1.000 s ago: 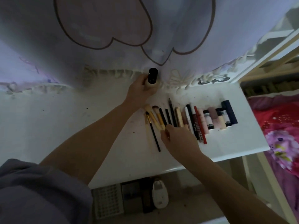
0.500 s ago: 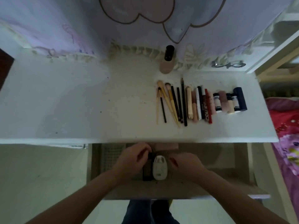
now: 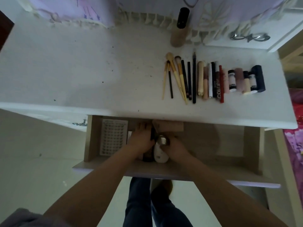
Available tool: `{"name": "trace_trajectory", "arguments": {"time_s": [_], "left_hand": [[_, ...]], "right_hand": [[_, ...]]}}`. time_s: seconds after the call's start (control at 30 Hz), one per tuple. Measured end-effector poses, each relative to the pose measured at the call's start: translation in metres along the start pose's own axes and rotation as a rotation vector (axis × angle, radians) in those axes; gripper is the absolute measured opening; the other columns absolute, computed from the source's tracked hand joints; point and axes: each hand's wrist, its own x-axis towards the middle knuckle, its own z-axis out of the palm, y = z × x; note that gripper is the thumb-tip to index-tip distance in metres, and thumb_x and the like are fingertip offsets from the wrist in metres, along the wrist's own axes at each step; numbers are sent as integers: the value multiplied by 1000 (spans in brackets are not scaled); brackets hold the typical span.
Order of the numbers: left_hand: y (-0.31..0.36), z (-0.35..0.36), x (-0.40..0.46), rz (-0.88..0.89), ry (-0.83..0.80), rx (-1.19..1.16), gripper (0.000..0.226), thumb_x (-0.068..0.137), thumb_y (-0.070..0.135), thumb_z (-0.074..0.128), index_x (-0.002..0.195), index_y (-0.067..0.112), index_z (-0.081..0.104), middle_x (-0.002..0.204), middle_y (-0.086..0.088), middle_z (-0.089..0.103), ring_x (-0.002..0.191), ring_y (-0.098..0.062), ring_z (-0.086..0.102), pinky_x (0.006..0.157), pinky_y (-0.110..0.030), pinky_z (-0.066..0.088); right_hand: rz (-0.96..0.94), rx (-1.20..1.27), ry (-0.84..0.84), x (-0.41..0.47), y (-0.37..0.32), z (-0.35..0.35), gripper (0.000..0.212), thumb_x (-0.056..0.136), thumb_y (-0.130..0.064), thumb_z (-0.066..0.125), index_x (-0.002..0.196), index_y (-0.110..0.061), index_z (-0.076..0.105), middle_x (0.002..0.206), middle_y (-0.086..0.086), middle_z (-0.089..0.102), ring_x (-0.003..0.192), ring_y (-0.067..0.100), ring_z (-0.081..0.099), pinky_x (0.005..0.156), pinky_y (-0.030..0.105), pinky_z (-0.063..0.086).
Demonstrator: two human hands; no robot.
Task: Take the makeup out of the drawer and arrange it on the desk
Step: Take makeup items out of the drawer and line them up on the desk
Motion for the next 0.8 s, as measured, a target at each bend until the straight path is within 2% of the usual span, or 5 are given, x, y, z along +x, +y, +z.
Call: {"name": "trace_trajectory", "arguments": {"time_s": [0.13,0.27,0.4,0.53,0.8], "left_hand": [[-3,-12,-10,55,-45,-219,53,85,21,60,132,12,38,128,-16,49,111,-32,52,79,-32,45],[1,-24,-33,36,-56,-544,45,84,15,66,123,12,45,122,-9,56,111,-23,55,77,-14,40],[3,-37,-61,93,-90,-565,43,83,12,66,124,16,51,128,-4,51,121,-17,47,101,-22,36],[-3,-90,-80,166,-34,-594,39,83,14,67,108,37,48,102,22,55,101,6,56,85,-5,43],[-6,-255,15,276,389,-736,39,81,9,69,99,39,51,97,23,57,88,16,56,76,1,40]], "right_hand": [[-22,52,-39,-15,-2,-9,44,92,-20,55,134,-13,45,124,10,59,111,25,56,86,26,44],[-49,32,16,-34,-4,-19,27,92,-27,56,117,-19,48,91,-9,55,79,5,52,55,11,35],[-99,-59,-22,-50,-12,-45,23,90,-30,59,106,-28,42,85,-16,52,77,5,52,52,8,33],[-199,-149,-46,-58,-49,-106,31,88,-31,61,114,-36,44,86,-25,49,76,-11,48,58,7,38],[-399,30,448,17,-186,-197,26,90,-26,59,115,-25,53,89,-11,59,79,-1,54,64,10,39]]}}
